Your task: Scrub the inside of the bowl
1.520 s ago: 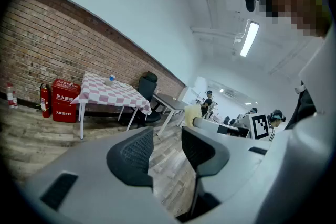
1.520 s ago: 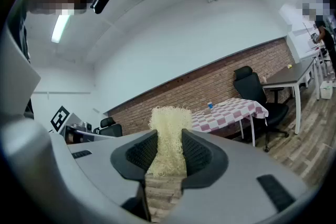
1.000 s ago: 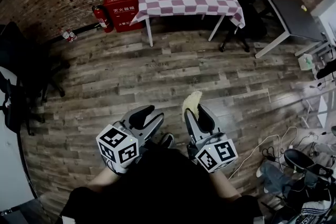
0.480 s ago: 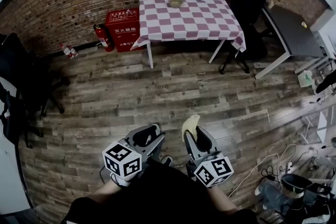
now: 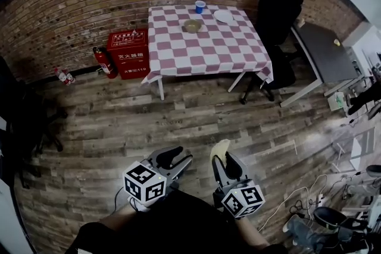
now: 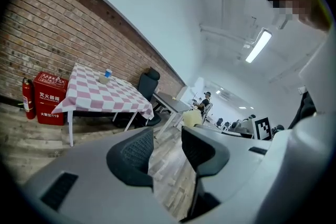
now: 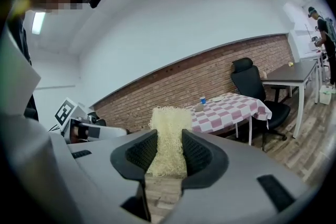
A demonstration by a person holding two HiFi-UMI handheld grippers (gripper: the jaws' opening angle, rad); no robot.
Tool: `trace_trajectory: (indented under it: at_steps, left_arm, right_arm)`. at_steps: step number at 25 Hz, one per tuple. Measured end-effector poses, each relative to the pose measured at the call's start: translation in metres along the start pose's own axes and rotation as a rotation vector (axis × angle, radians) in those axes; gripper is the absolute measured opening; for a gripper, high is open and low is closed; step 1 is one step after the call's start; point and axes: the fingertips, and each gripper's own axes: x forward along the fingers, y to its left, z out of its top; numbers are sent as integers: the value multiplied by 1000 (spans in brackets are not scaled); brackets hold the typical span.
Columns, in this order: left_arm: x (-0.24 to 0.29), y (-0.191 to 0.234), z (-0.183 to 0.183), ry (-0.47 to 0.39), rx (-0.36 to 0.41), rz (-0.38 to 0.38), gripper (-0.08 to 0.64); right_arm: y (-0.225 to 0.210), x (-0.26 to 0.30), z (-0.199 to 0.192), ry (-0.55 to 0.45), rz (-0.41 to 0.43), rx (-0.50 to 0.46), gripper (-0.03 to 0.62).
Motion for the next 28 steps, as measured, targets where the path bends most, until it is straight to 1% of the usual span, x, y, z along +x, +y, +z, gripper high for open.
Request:
trace_trajectory:
  at_steps: [6,11,14,19,25,28]
  left_arm:
    - [11,69,49,-21,-31,-11,176]
    - [12,103,83,-53,-44,-7,176]
    - [15,125,94,-76,-67,13,176]
    - [22,153,95,-81,-118,52,176]
    - [46,179,121,-88,-104,110,176]
    - [68,191,134,-84,-115,128,176]
  right_arm:
    - [-2,75,22,35,-27,-11,155]
    - [-5,119,41,67,-43,-15,155]
    - [-3,146,42,97,-15,-22,155]
    - [-10,183,42,125,28,-15,155]
    - [-31,226,55,137,86,4,155]
    - [-49,246,67,149,107,13,155]
